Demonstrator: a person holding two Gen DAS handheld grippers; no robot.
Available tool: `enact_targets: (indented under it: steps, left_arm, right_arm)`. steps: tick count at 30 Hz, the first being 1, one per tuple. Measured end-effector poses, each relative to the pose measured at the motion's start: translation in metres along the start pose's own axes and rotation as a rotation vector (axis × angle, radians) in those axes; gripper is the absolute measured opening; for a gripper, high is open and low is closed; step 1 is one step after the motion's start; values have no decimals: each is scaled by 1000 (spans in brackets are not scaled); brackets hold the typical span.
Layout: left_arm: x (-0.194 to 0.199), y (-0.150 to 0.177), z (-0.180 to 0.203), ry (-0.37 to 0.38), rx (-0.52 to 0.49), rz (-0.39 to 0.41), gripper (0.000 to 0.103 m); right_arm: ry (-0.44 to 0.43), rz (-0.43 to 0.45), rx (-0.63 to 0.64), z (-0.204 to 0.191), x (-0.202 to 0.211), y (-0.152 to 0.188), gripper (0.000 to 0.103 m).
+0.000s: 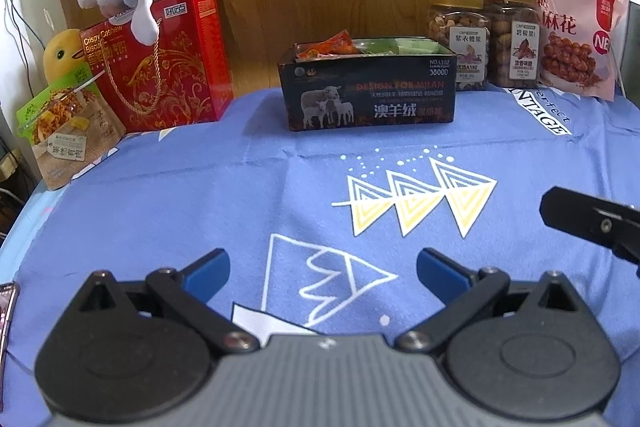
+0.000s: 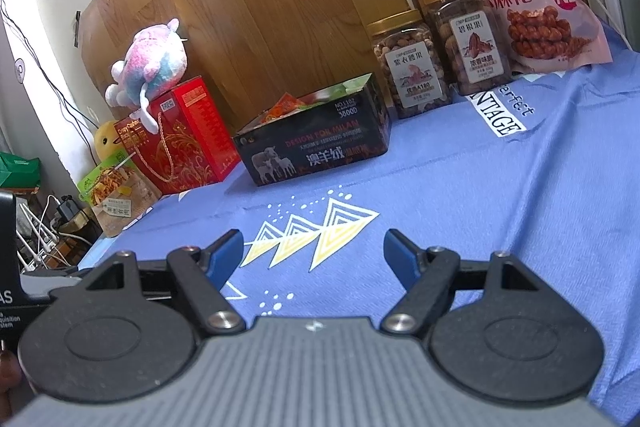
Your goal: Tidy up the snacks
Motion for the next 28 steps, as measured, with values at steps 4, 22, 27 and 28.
enact_targets:
  steps: [4, 22, 27, 28]
  left_arm:
    - [1, -3, -1, -13, -1, 15, 103]
    - [6, -14, 0, -15, 10, 31, 103]
    - [5, -15, 1, 24, 26, 31, 103]
    - [5, -15, 1, 32, 30, 32, 103]
  right_arm:
    - [1, 0, -5, 2, 0, 0, 79]
    - [-4, 11, -5, 4, 4, -5, 79]
    - [-2, 14, -3, 4, 5, -5, 79]
    - [1, 15, -1, 4, 5, -6, 79]
Point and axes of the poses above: each gripper's, at about its wrist camera, not at the fingertips, and x roughly against the way its jaws point, z to its right, y to its underside, the point moved 8 cm from there along -x, roughly the way its jaws point, and after that the axes turned 2 degrees about -x, right-handed, at the moved point
